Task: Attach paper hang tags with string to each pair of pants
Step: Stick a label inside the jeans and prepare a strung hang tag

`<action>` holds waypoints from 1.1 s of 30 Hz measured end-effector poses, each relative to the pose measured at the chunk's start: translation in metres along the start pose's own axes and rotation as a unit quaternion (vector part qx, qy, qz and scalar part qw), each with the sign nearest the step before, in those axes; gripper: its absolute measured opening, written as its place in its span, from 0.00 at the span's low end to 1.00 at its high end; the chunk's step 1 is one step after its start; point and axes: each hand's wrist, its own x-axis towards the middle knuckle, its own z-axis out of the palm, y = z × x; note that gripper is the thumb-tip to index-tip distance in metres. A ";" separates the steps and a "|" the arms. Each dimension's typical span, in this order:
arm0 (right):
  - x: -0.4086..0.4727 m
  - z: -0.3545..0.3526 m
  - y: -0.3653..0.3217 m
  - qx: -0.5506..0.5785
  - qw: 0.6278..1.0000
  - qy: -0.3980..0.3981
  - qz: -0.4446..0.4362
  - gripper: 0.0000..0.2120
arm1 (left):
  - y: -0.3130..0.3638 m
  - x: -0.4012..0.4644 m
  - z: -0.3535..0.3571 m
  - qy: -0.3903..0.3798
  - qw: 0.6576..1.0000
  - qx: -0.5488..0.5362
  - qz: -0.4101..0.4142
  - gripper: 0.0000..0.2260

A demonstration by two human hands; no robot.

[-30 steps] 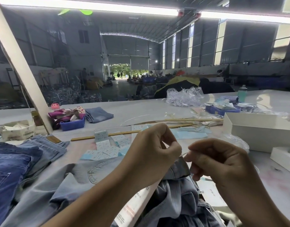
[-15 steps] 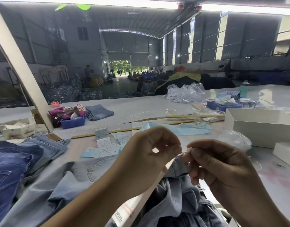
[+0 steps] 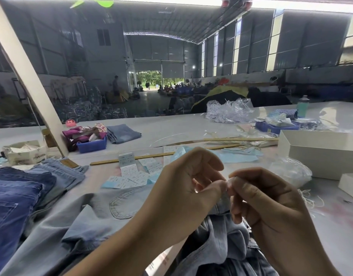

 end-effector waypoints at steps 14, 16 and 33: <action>-0.003 0.003 0.012 -0.101 0.994 0.010 -0.045 0.08 | -0.006 -0.002 0.000 0.010 1.000 -0.024 -0.009 0.08; -0.004 0.002 0.012 -0.093 0.995 0.004 -0.028 0.05 | -0.008 0.001 -0.003 -0.011 0.999 -0.033 -0.016 0.10; -0.005 0.009 0.017 -0.159 0.987 0.017 0.018 0.06 | -0.029 0.002 -0.024 -0.081 0.992 0.043 -0.084 0.10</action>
